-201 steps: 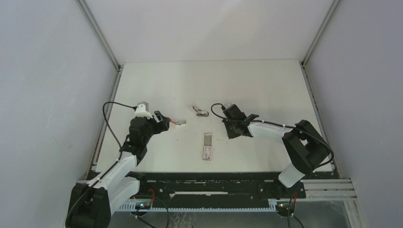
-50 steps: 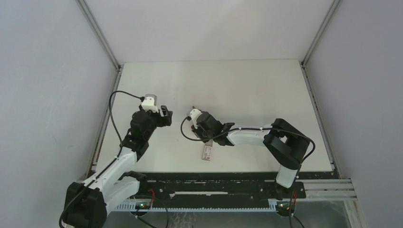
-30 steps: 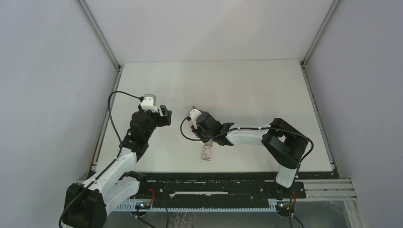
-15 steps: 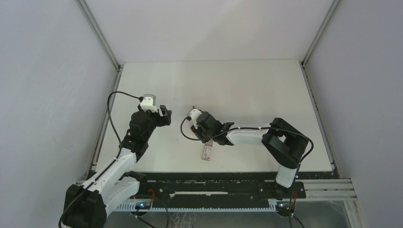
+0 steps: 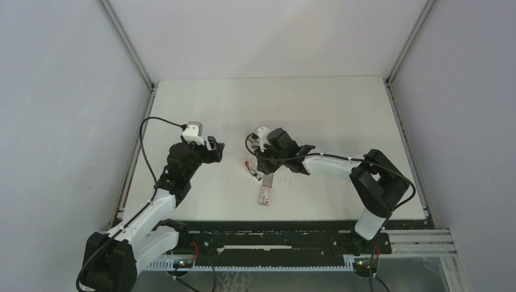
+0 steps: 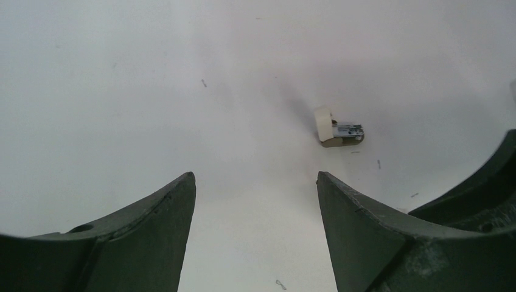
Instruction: Load the staples into the stapler
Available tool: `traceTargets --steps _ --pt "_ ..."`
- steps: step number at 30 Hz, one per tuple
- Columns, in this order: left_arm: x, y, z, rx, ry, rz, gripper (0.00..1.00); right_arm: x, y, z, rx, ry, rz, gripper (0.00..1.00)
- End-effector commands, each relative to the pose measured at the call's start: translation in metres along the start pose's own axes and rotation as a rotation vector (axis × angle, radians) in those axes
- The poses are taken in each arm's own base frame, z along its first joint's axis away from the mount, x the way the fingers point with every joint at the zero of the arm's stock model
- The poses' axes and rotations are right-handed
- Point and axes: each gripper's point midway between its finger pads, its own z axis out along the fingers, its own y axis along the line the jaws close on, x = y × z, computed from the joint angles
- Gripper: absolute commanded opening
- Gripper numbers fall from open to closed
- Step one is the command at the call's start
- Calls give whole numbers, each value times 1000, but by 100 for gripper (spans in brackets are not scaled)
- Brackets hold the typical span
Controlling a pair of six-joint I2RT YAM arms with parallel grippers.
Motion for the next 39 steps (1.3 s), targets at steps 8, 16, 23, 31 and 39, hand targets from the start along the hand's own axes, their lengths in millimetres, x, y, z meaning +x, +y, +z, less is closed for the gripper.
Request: traceTargets --steps 8,16,23,31,39 --pt "0 -17 4 99 -22 -26 76 -8 6 3 -175 22 149 28" --pt "1 -16 5 97 -17 -27 76 -6 7 16 -191 52 167 27" --pt "1 -16 6 96 -16 -27 76 2 3 25 -181 83 177 26" --pt "2 -16 6 93 -14 -29 76 8 4 28 -189 103 185 24" --pt "2 -15 7 87 -14 -29 76 12 9 28 -218 117 188 19"
